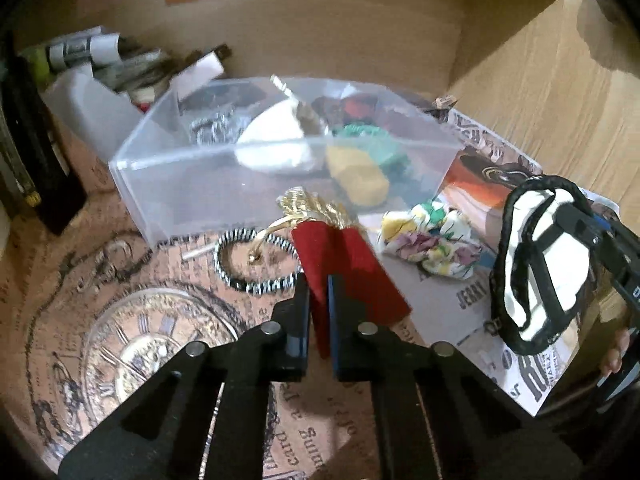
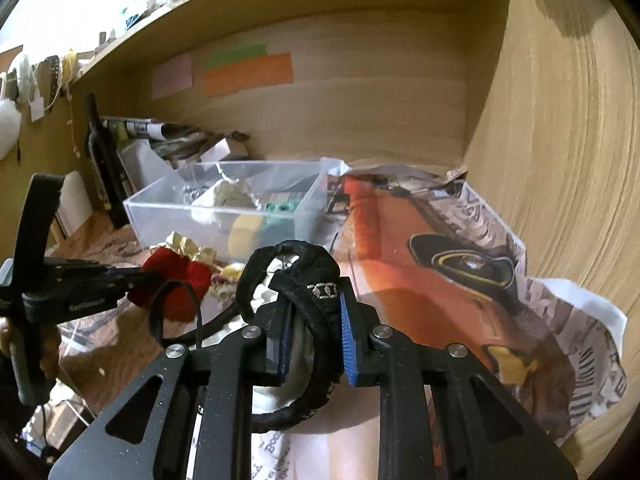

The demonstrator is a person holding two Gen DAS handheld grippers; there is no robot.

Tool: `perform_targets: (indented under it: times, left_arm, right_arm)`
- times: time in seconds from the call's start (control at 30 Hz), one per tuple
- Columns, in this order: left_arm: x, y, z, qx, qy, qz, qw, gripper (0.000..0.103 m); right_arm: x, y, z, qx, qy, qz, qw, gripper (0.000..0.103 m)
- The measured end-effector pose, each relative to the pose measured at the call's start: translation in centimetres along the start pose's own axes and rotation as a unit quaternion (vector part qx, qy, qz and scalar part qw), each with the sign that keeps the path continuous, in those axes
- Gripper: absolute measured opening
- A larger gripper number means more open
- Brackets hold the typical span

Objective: Organize soft objects
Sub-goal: 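Carry the red pouch and black strap item into the box while both tools release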

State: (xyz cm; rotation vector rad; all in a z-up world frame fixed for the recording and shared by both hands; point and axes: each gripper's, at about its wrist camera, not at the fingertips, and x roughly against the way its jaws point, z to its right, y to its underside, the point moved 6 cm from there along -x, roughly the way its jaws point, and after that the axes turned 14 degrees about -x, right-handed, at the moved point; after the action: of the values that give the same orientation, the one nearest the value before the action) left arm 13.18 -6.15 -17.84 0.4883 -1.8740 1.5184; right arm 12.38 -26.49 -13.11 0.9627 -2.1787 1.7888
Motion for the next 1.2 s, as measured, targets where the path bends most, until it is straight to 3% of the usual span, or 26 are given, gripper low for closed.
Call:
perform_targets:
  times: [0.37,0.63,0.97,1.2]
  left_arm:
    - [3.8,-3.1,-0.8,-0.014,-0.03,0.064,0.9975,0.004]
    - [6.5,-5.7,-3.4,-0.002,-0.064,0.109,0.9919,0.004]
    - [7.8,-8.4,-7.1,0.001,-0.104,0.15,0.9833,0.004]
    - [6.2,-10.4,-9.9,0.011,-0.115,0.155,0.9812,0.004]
  right_arm:
    - [1.1,-4.3,-1.4,0.002,-0.02,0.065,0.998,0.018]
    - [0.1,-7.4,-3.2,0.012,-0.033,0.098,0.995,0.018]
    - [-3.4,-10.4,-5.4,0.034,-0.039,0.107,0.993,0.019]
    - [-6.6,-11.5,-7.0,0.048,-0.042,0.093,0.994,0.019]
